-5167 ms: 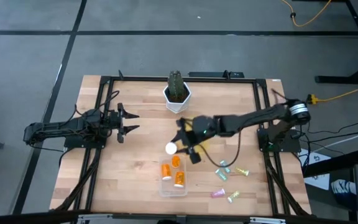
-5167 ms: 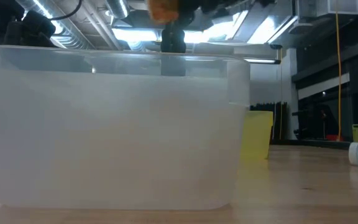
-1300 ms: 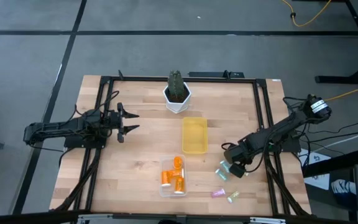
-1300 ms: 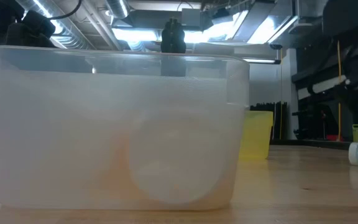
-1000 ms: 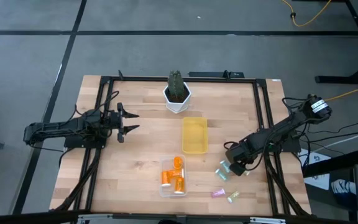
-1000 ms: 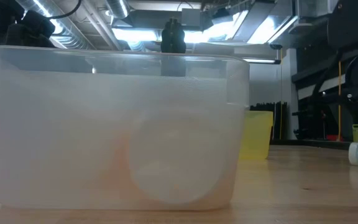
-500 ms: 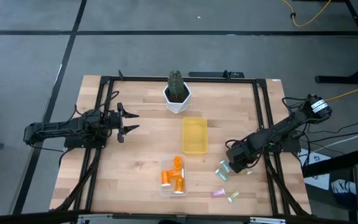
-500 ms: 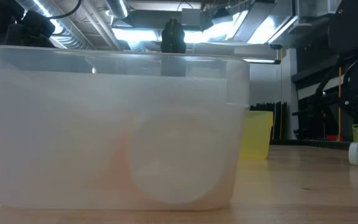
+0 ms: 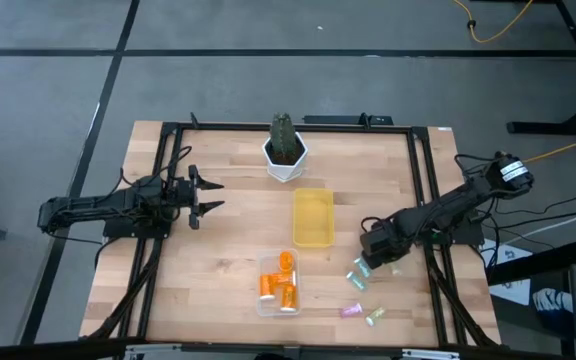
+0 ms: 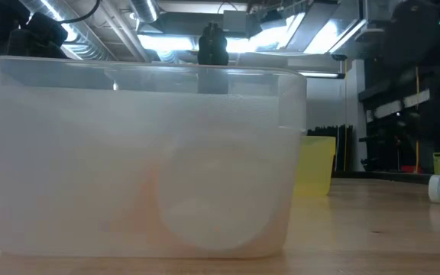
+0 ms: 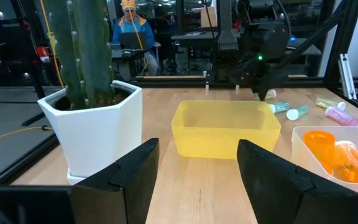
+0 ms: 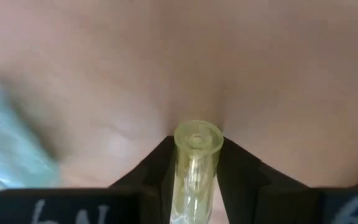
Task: Pick and place medicine bottles into bin by pill shape (circle, oval)
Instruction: Put the small yellow pill bottle into the small yellow bin
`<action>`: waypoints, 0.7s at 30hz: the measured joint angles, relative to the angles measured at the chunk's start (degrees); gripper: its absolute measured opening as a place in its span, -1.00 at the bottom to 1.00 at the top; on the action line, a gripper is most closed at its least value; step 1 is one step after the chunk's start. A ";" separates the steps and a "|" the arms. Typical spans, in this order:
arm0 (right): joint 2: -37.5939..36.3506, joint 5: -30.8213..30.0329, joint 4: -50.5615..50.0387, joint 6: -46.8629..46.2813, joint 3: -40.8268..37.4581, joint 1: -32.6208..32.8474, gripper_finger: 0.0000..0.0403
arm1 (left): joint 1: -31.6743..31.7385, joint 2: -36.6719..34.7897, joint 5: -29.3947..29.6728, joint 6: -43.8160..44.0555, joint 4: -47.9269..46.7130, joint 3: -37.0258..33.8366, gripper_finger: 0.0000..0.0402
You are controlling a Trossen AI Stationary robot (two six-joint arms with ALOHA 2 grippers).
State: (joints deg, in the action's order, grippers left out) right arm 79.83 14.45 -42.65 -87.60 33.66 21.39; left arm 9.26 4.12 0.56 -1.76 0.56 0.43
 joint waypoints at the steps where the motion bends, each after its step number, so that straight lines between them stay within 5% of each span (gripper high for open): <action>1: -0.05 -1.23 -0.54 1.55 1.04 -0.59 -0.50 | 0.00 -0.02 0.00 0.02 0.00 0.00 0.05; 6: -2.00 -4.84 -4.52 11.05 9.08 -3.80 -0.52 | -0.01 -0.01 0.00 0.01 0.02 0.00 0.05; 11: -3.48 -15.79 -5.14 22.92 19.26 -6.35 -0.50 | -0.02 -0.01 0.00 0.02 0.02 0.00 0.05; 17: -3.52 -32.21 3.29 42.67 28.19 -7.98 -0.50 | 0.00 -0.02 0.00 0.02 0.02 0.00 0.05; 21: -3.27 -34.03 13.37 52.11 28.88 -9.29 -0.51 | -0.02 -0.02 -0.02 0.13 0.02 0.00 0.05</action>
State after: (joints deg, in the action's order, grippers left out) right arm 76.56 -19.58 -29.28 -35.49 62.54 12.10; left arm 9.24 4.10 0.54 -1.63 0.58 0.43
